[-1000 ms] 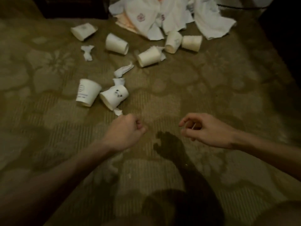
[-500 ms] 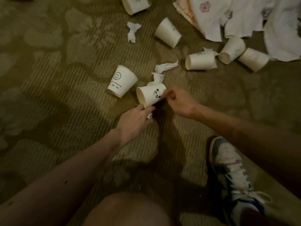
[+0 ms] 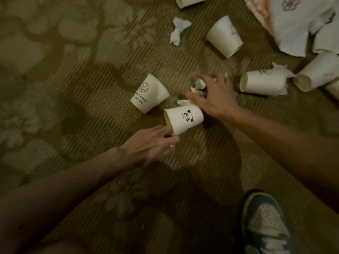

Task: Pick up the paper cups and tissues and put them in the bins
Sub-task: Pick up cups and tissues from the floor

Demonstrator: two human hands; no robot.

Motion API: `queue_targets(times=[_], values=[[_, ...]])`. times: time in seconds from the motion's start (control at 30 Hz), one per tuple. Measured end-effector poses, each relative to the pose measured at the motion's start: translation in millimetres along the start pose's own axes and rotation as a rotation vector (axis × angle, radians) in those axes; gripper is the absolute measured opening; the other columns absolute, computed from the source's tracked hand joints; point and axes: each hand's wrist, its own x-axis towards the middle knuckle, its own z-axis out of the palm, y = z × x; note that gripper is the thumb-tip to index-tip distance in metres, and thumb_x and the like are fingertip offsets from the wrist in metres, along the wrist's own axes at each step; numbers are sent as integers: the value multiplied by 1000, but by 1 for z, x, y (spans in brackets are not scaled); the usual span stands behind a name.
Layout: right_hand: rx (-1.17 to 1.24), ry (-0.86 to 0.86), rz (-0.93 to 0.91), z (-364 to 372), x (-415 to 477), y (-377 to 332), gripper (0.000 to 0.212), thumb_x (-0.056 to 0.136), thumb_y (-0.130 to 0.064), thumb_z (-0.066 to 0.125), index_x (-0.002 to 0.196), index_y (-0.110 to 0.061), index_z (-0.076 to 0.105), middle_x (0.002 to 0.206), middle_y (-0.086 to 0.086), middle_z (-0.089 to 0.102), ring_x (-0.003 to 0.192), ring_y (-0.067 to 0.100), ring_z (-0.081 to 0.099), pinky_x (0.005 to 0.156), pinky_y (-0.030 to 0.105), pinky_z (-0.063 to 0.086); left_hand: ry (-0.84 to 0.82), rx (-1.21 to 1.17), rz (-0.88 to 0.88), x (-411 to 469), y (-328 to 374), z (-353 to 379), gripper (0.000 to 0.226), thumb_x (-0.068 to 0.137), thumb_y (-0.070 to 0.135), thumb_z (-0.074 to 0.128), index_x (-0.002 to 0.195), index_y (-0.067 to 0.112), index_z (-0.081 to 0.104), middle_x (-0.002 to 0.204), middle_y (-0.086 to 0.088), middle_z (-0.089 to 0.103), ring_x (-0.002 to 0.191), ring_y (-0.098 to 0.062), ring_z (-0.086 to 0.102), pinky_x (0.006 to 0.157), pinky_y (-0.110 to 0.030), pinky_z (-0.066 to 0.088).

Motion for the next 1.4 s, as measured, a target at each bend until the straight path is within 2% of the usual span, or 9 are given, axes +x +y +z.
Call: queue_targets(times=[0.13,0.37,0.53,0.73,0.87,1.0,1.17,1.27,1.4], values=[[-97,-169,-52,-3,15,-3,78,73,-74,63,138,-35,47,151,13,27,142,39,14,112,55,21,-105,-112,-103,1,-3,-6,48,99,49,46,144,34,39,138,1,46,105,-17,57,74,-28,43],[-186,-275,-326,-1,25,2,23,81,-38,75,97,-25,65,104,-1,41,109,20,44,86,32,38,-104,-4,-113,7,7,-15,46,99,49,44,144,35,40,122,3,59,97,-17,61,63,-26,34],[40,-263,-218,-2,19,24,18,87,-20,71,76,-27,57,85,-7,57,73,6,53,56,19,34,-69,-86,-344,7,18,-9,48,98,49,47,140,28,40,117,-2,59,98,-22,61,71,-34,46],[306,-243,-44,-9,-6,50,17,78,-23,81,77,-19,64,77,-4,63,68,4,57,54,15,43,-54,-192,-530,22,44,11,51,95,43,59,134,14,41,124,-9,55,105,-27,57,83,-38,46],[495,-258,50,-10,-25,63,16,79,-20,81,82,-11,67,78,3,66,66,9,59,57,19,49,-40,-233,-416,23,53,6,18,99,24,55,113,12,58,109,-3,60,95,-20,57,74,-27,41],[632,-250,137,-10,-40,68,15,79,-17,80,74,-16,66,72,-1,65,61,5,58,53,15,48,-11,-296,-395,30,69,2,8,99,16,52,101,13,59,94,-2,61,86,-22,60,74,-37,48],[1026,-296,329,-21,-63,73,7,85,-16,73,80,-13,68,72,2,68,66,10,64,57,24,53,226,-979,-628,58,115,9,45,96,17,61,140,15,49,83,4,70,68,-6,67,61,-24,55],[1487,-344,479,-37,-77,74,9,91,-11,61,85,-9,67,68,6,70,55,10,65,45,20,50,452,-1409,-842,90,135,2,31,96,11,61,127,10,57,76,0,62,53,-3,59,52,-19,47],[1926,-389,543,-59,-88,76,19,74,-12,60,65,-8,76,61,6,65,45,8,58,41,16,46,633,-1767,-906,124,142,-24,17,99,8,54,98,19,66,58,7,53,50,-2,48,46,-20,41]])
